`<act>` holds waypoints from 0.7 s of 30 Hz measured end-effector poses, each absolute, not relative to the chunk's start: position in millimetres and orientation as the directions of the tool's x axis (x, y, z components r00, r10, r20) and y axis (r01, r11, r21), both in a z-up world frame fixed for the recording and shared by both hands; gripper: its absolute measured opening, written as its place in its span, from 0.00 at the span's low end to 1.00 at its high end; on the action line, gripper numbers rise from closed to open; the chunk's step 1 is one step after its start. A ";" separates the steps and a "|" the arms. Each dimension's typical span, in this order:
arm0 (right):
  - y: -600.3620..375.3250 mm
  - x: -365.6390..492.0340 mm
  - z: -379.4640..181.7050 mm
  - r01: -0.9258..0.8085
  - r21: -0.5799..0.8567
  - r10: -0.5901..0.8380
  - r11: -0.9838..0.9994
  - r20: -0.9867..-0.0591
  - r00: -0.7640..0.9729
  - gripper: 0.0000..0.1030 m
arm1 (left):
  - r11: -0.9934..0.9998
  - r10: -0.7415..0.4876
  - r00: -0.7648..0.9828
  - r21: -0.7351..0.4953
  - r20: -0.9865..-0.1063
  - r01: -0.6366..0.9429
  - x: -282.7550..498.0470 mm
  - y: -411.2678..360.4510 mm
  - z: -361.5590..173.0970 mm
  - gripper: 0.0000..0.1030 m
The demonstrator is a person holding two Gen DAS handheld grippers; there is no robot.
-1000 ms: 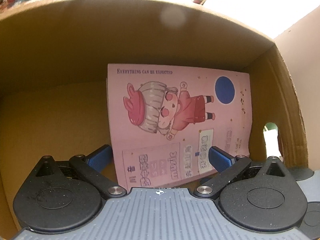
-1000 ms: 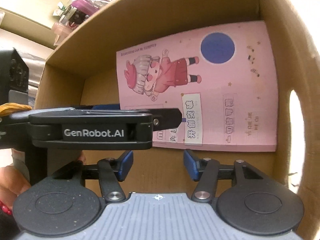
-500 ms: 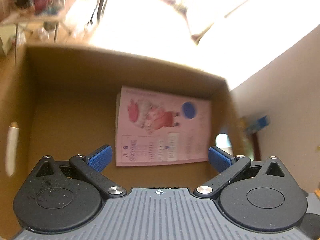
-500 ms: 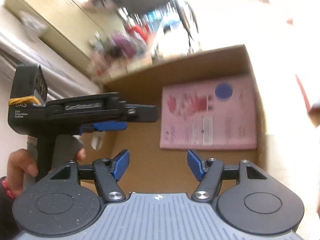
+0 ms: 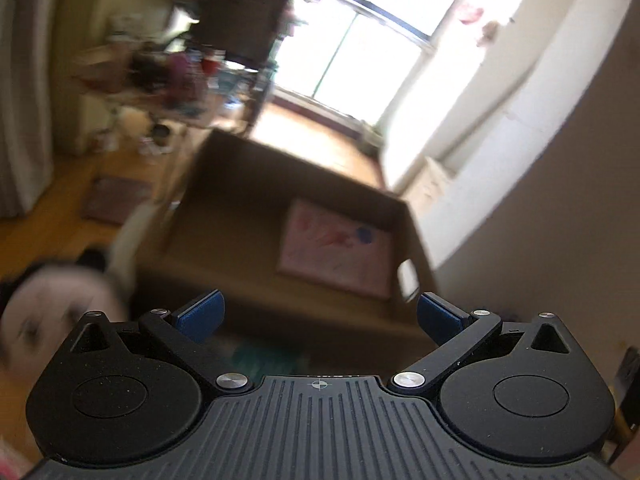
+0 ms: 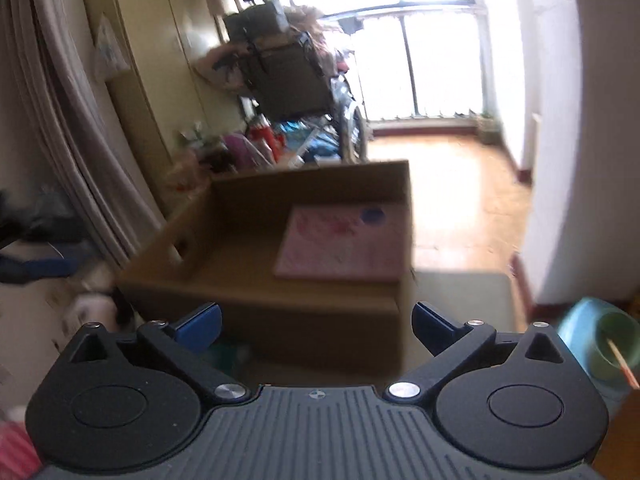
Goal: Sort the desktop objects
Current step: 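Withdraw the right gripper from the box toward the gold-lidded jar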
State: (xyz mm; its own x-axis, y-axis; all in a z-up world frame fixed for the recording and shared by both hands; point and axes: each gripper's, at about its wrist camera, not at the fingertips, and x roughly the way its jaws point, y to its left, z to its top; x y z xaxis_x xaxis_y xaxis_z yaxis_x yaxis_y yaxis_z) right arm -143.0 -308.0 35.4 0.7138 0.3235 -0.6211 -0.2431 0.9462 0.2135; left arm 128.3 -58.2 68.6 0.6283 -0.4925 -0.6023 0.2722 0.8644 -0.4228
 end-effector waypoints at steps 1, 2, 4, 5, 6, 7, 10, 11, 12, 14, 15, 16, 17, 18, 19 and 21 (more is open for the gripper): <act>-309.5 -149.6 34.3 -0.237 0.206 0.314 0.949 -0.633 0.708 1.00 | 0.869 -0.477 0.640 -0.433 -0.602 0.240 112.5 -52.6 63.9 1.00; -309.3 -155.5 32.5 -0.235 0.192 0.303 0.953 -0.644 0.703 1.00 | 0.870 -0.465 0.651 -0.446 -0.600 0.210 97.8 -50.5 54.1 1.00; -306.9 -169.2 29.7 -0.246 0.156 0.287 0.956 -0.655 0.699 1.00 | 0.876 -0.440 0.665 -0.453 -0.604 0.169 73.4 -52.1 31.7 1.00; -303.6 -174.9 27.5 -0.253 0.135 0.278 0.958 -0.660 0.698 1.00 | 0.886 -0.418 0.667 -0.440 -0.617 0.148 62.8 -53.6 22.3 1.00; -298.9 -180.4 24.7 -0.262 0.109 0.266 0.959 -0.669 0.694 1.00 | 0.898 -0.392 0.669 -0.421 -0.631 0.130 52.9 -55.6 15.1 1.00; -293.3 -186.4 21.6 -0.272 0.080 0.252 0.959 -0.678 0.691 1.00 | 0.911 -0.367 0.671 -0.396 -0.644 0.119 43.7 -59.0 6.8 1.00; -279.0 -210.6 16.4 -0.325 0.010 0.244 0.946 -0.684 0.687 1.00 | 0.944 -0.303 0.672 -0.310 -0.676 0.115 23.3 -69.5 -3.2 1.00; -273.4 -217.3 14.2 -0.351 -0.007 0.253 0.936 -0.680 0.689 1.00 | 0.955 -0.280 0.676 -0.271 -0.682 0.122 17.7 -72.8 -7.3 1.00; -268.1 -224.4 15.2 -0.372 -0.021 0.263 0.928 -0.671 0.693 1.00 | 0.963 -0.260 0.683 -0.237 -0.683 0.130 13.4 -75.0 -8.8 1.00; -260.7 -235.3 18.9 -0.392 -0.034 0.276 0.919 -0.654 0.705 1.00 | 0.978 -0.207 0.699 -0.150 -0.684 0.142 6.7 -81.5 -11.1 1.00; -256.6 -239.1 23.0 -0.404 -0.040 0.286 0.914 -0.642 0.711 1.00 | 0.983 -0.181 0.708 -0.110 -0.682 0.146 4.5 -83.2 -11.4 1.00; -252.7 -241.6 26.6 -0.413 -0.045 0.294 0.909 -0.632 0.717 1.00 | 0.986 -0.162 0.719 -0.077 -0.676 0.151 2.7 -84.3 -11.7 1.00; -248.8 -243.8 30.4 -0.422 -0.051 0.302 0.905 -0.621 0.723 1.00 | 0.986 -0.150 0.726 -0.051 -0.671 0.156 1.5 -84.3 -11.0 1.00; -245.5 -247.2 34.0 -0.435 -0.052 0.319 0.899 -0.604 0.731 1.00 | 0.986 -0.144 0.730 -0.039 -0.669 0.159 1.3 -82.9 -10.2 1.00; -243.3 -250.5 36.3 -0.451 -0.046 0.343 0.891 -0.584 0.736 1.00 | 0.986 -0.148 0.732 -0.039 -0.665 0.163 1.4 -80.7 -9.6 1.00; -240.4 -255.8 40.5 -0.506 -0.008 0.415 0.862 -0.561 0.716 1.00 | 0.985 -0.151 0.739 -0.035 -0.656 0.170 2.0 -74.4 -6.3 1.00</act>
